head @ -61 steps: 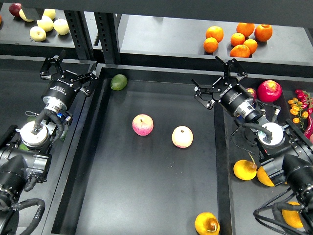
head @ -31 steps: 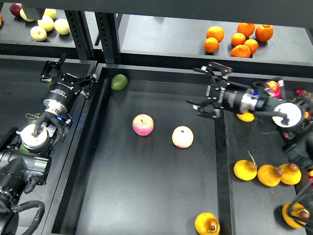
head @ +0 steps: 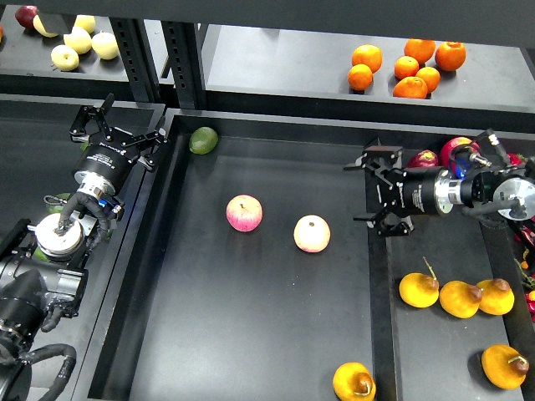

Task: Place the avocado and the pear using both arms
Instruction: 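Move the right gripper toward the orange pear nearest the robot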

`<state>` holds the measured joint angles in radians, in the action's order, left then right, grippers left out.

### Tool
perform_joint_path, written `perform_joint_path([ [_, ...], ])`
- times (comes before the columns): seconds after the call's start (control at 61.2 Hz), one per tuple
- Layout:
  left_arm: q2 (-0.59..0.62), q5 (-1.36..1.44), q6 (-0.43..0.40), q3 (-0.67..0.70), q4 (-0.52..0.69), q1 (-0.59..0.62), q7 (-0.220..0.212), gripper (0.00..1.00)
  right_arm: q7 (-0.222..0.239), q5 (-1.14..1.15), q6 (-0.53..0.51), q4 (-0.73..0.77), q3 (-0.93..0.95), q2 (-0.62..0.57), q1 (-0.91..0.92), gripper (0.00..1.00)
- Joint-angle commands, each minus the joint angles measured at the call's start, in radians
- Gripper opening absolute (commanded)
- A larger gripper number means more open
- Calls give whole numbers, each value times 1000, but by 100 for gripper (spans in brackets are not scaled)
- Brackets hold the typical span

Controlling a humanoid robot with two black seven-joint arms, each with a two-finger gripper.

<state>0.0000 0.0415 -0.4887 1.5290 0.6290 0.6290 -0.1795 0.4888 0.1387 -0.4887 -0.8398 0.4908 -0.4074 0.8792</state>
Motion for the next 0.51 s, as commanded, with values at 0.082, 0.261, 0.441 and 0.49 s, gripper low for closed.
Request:
perform_joint_path([
  [0.082, 0, 0, 0, -1, 0, 0, 0, 100, 0, -5, 0, -90, -121, -51, 0, 100],
  [0.261, 0, 0, 0, 0, 1, 0, 2, 100, 0, 1, 0, -84, -256, -125, -19, 99],
  [0.441, 0, 0, 0, 0, 1, 0, 2, 100, 0, 7, 0, -81, -325, -129, -20, 100],
  [0.49, 0, 0, 0, -1, 0, 1, 2, 100, 0, 9, 0, -81, -327, -126, -22, 100],
])
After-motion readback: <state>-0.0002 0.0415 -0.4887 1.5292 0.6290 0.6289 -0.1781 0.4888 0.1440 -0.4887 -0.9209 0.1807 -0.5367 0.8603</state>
